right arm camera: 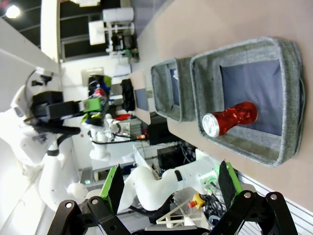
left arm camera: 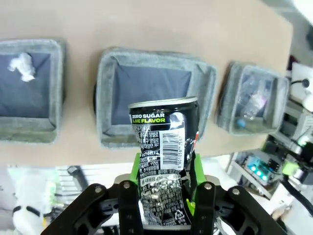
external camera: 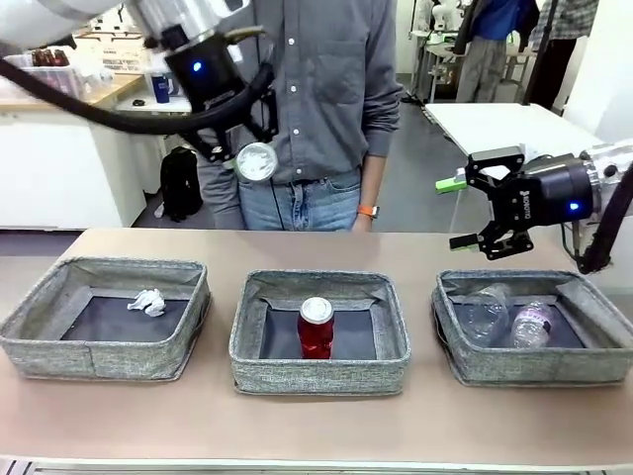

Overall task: Sort the waste into the appropriate baskets.
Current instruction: Pick up the waste item pointed out by the person, then place the picked waste into the Fabric basket indicated by the person.

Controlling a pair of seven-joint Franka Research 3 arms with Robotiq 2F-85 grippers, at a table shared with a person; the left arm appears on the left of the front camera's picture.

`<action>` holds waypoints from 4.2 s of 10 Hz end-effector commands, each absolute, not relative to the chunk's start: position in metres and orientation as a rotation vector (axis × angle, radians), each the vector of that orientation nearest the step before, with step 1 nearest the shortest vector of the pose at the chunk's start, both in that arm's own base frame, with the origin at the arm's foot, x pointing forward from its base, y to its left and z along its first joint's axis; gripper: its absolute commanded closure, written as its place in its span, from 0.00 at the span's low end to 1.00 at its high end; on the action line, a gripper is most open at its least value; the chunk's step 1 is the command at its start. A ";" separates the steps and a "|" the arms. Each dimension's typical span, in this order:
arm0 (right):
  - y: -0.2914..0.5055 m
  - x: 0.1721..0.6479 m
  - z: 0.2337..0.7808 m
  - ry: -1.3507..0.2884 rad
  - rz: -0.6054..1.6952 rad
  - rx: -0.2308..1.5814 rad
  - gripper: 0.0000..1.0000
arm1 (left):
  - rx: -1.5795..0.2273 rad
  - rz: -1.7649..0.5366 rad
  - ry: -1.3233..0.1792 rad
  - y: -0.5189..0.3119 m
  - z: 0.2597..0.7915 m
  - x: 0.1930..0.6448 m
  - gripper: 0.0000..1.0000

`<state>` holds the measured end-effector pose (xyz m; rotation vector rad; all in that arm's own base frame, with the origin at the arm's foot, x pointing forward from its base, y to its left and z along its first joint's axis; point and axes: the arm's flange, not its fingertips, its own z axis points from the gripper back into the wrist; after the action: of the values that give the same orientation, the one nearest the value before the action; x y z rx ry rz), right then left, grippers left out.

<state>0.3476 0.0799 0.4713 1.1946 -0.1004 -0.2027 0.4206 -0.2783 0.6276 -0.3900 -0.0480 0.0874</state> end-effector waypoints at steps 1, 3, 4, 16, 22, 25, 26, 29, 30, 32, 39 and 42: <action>0.079 0.348 0.475 -0.084 -0.212 1.189 0.00 | -0.378 0.043 -0.094 -0.326 0.690 0.407 0.59; 0.079 0.348 0.475 -0.084 -0.212 1.189 0.00 | -0.332 0.014 -0.141 -0.375 0.745 0.379 0.59; 0.079 0.348 0.475 -0.084 -0.212 1.189 0.00 | -0.300 -0.008 -0.159 -0.392 0.762 0.372 0.59; 0.079 0.348 0.475 -0.084 -0.212 1.189 0.00 | -0.184 -0.042 -0.177 -0.398 0.748 0.378 0.59; 0.079 0.348 0.475 -0.084 -0.212 1.189 0.00 | -0.184 -0.042 -0.177 -0.398 0.748 0.378 0.59; 0.079 0.348 0.475 -0.084 -0.212 1.189 0.00 | -0.184 -0.042 -0.177 -0.398 0.748 0.378 0.59; 0.079 0.348 0.475 -0.084 -0.212 1.189 0.00 | -0.184 -0.042 -0.177 -0.398 0.748 0.378 0.59; 0.079 0.348 0.475 -0.084 -0.212 1.189 0.00 | -0.184 -0.042 -0.177 -0.398 0.748 0.378 0.59; 0.079 0.348 0.475 -0.084 -0.212 1.189 0.00 | -0.184 -0.042 -0.177 -0.398 0.748 0.378 0.59; 0.079 0.348 0.475 -0.084 -0.212 1.189 0.00 | -0.184 -0.042 -0.177 -0.398 0.748 0.378 0.59; 0.079 0.348 0.475 -0.084 -0.212 1.189 0.00 | -0.184 -0.042 -0.177 -0.398 0.748 0.378 0.59; 0.079 0.348 0.475 -0.084 -0.212 1.189 0.00 | -0.141 -0.057 -0.241 -0.398 0.727 0.376 0.59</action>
<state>0.3475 0.0798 0.4713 1.1944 -0.1005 -0.2029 0.3810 -0.4001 0.7410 -0.1698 -0.1903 -0.0403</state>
